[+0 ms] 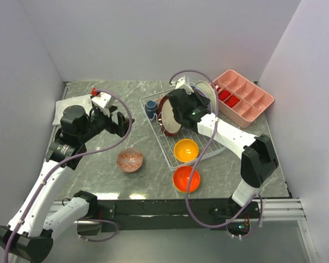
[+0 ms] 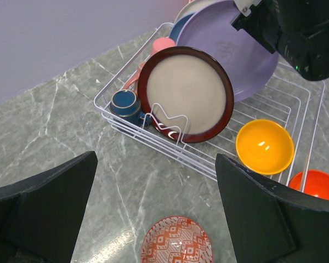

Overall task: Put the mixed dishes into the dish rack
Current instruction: Insert the plate into the dish rack.

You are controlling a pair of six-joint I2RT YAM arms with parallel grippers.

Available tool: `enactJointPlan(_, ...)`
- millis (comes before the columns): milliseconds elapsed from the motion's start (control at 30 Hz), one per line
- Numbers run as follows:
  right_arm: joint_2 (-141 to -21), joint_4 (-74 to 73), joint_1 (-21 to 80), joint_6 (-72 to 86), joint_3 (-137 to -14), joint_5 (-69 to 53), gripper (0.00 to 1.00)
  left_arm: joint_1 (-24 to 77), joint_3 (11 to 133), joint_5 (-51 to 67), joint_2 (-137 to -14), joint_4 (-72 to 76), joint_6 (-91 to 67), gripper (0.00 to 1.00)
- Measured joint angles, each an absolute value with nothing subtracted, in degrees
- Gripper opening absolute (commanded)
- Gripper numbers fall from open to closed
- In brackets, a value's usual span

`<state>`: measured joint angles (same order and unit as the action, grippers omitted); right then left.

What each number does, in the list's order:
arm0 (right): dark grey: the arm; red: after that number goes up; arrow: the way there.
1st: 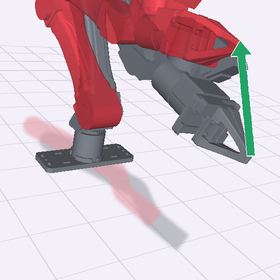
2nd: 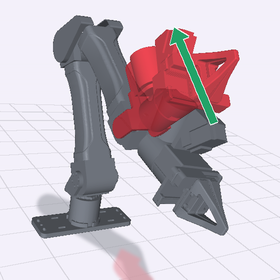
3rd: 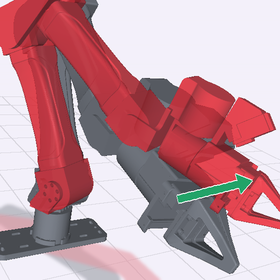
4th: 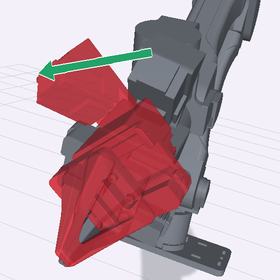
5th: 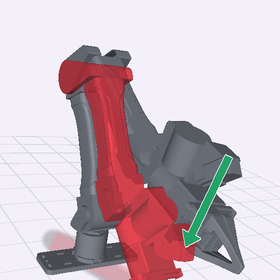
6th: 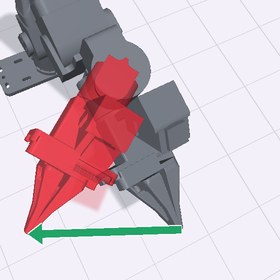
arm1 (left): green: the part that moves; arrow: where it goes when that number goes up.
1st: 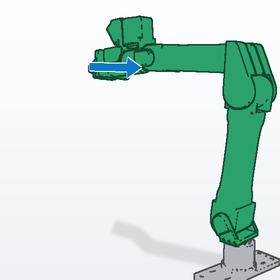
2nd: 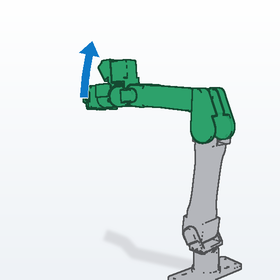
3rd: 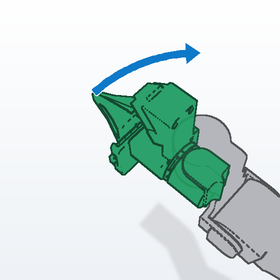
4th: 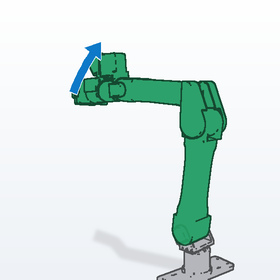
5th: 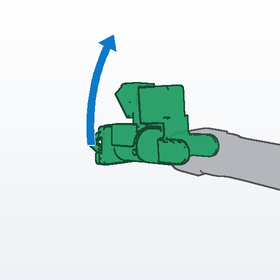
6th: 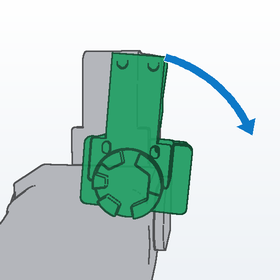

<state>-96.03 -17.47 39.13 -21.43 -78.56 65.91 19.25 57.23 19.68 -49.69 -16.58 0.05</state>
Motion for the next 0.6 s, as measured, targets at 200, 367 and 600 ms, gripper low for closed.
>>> enactJointPlan(200,-96.03,-13.52,42.15,-25.34,-78.13,68.64,0.0,19.25,57.23,19.77,-49.5,-16.56,-0.49,0.96)
enactJointPlan(367,-95.35,-12.36,42.19,-27.77,-77.87,71.07,0.0,19.25,57.23,20.34,-49.89,-16.56,-0.71,0.96)
enactJointPlan(600,-93.34,-2.83,42.19,-36.64,-73.71,76.05,0.0,19.25,57.23,21.74,-51.9,-15.94,-1.43,0.96)
